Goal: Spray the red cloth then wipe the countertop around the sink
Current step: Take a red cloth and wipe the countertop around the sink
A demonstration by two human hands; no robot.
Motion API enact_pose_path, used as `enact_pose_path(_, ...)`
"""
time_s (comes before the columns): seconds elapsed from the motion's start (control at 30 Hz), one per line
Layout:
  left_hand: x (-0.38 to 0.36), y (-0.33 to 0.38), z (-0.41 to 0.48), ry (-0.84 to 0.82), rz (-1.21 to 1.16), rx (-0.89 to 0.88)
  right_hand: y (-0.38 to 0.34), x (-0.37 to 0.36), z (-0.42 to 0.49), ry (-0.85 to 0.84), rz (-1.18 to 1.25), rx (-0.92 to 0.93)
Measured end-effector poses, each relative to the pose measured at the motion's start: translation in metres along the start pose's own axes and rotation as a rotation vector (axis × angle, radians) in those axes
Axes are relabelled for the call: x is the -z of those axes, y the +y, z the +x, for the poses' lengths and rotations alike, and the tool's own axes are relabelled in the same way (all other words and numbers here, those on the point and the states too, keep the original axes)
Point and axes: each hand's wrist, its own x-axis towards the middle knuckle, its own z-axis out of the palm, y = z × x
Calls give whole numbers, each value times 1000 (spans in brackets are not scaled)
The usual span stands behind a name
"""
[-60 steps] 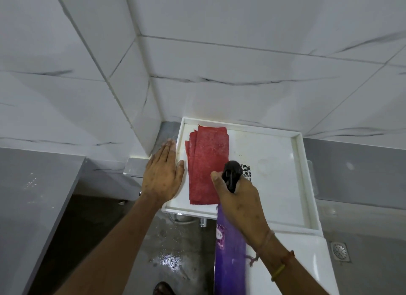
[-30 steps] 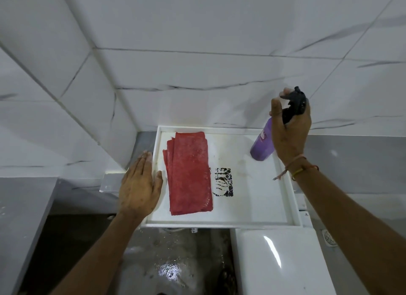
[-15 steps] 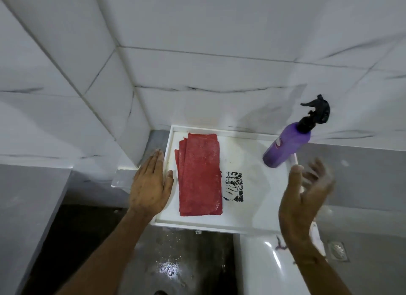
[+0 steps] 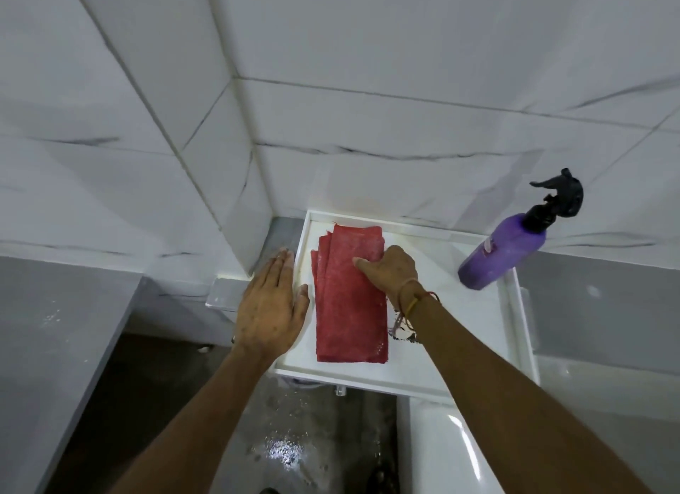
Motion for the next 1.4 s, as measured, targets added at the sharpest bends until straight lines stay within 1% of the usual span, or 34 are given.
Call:
enact_pose_path(0.07,3,3,0,-10,40,-20,-2,3,-4,-53,187,10)
enact_pose_path(0.1,6,3,-2,-12,56,-27,-5,5,-11,-109,296,32)
enact_pose_path(0.2,20,5,-12,2,76,-90,-7,19,-39,-340,663,119)
enact_pose_path(0.23,30,5,-20,13,77,-110,-7,26,-52,-417,760,115)
enact_pose_path(0.3,48,2,-41,39,55,-118,-3,40,-76,-520,877,90)
enact_pose_path(0.4,75,-21,-86,64,-4,-55,-1,49,-113,-603,1036,79)
enact_pose_path(0.5,93,-52,-135,84,37,8,-7,38,-145,-696,1227,-13)
enact_pose_path(0.57,106,-76,-169,100,23,129,-20,22,-167,-808,1287,-84)
enact_pose_path(0.63,117,-98,-194,141,-14,260,-30,7,-181,-860,1288,-152)
enact_pose_path(0.7,128,-123,-217,193,-15,346,-50,-12,-197,-909,1242,-202)
enact_pose_path(0.8,146,-164,-237,303,-5,470,-86,-42,-219,-875,1181,-207)
enact_pose_path(0.9,162,-206,-246,419,-23,632,-122,-71,-239,-781,1138,-95)
enact_pose_path(0.97,167,-227,-248,482,-52,745,-141,-82,-249,-717,1025,15)
enact_pose_path(1.03,168,-241,-246,512,-82,834,-157,-89,-254,-662,876,114)
enact_pose_path(1.13,177,-268,-228,524,-138,902,-189,-107,-252,-531,615,290)
enact_pose_path(1.2,185,-286,-207,517,-183,944,-211,-139,-243,-439,486,418)
enact_pose_path(1.23,189,-291,-196,513,-202,953,-221,-156,-238,-423,401,487)
enact_pose_path(1.33,193,-310,-163,468,-224,975,-254,-236,-214,-491,29,732)
enact_pose_path(1.4,190,-316,-147,428,-234,1016,-254,-295,-188,-533,-360,838)
